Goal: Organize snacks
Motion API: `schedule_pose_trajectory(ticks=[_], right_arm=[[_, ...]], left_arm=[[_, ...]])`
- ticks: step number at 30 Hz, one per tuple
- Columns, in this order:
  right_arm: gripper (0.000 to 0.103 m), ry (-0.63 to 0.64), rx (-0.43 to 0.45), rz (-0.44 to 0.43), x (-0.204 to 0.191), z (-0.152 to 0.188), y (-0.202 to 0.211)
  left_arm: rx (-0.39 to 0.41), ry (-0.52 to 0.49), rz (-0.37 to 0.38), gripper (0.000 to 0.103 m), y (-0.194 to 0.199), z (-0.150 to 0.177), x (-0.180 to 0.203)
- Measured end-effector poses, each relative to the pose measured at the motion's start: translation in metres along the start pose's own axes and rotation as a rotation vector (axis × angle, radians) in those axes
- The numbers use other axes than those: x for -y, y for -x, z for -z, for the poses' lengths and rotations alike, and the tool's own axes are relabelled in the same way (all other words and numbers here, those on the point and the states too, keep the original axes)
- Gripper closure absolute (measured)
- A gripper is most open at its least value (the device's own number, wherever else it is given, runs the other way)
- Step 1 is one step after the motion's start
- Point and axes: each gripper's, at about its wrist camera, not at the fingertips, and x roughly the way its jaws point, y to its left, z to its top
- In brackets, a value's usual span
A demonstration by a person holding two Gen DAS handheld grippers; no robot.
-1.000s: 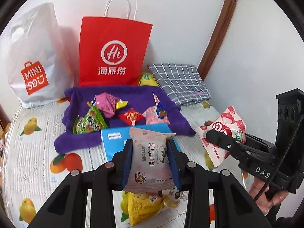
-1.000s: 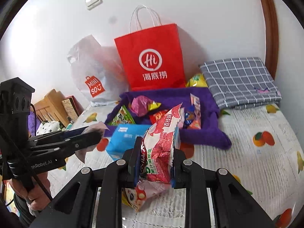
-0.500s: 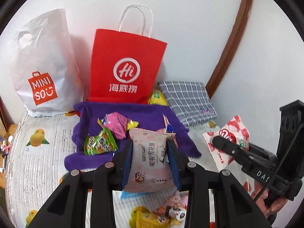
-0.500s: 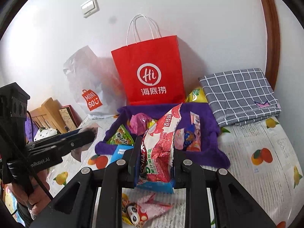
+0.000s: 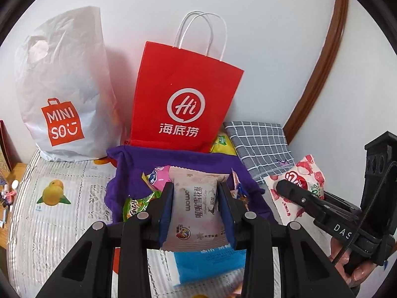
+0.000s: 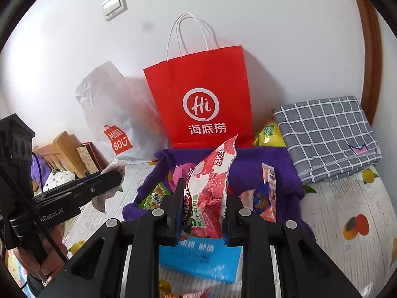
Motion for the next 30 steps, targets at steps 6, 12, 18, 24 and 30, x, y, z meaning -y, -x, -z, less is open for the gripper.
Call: schedule_pose_trajectory(ticks=[6, 12, 18, 24, 30], right_arm=[[0.079, -0.016, -0.015, -0.011, 0.007, -0.005, -0.023], [0.079, -0.048, -0.032, -0.015, 0.023, -0.004, -0.041], [0.079, -0.084, -0.049, -0.005, 0.040, 0.001, -0.051], [0.079, -0.103, -0.042, -0.003, 0.052, 0.004, -0.054], [0.079, -0.118, -0.051, 0.016, 0.061, 0.008, -0.061]], left_arm=[[-0.025, 0.006, -0.010, 0.069, -0.017, 0.008, -0.008], [-0.042, 0.014, -0.020, 0.069, -0.029, 0.014, -0.015], [-0.054, 0.019, -0.022, 0.069, -0.035, 0.017, -0.017], [-0.060, 0.012, -0.019, 0.069, -0.039, 0.020, -0.016], [-0.059, 0.023, -0.011, 0.069, -0.042, 0.022, -0.018]])
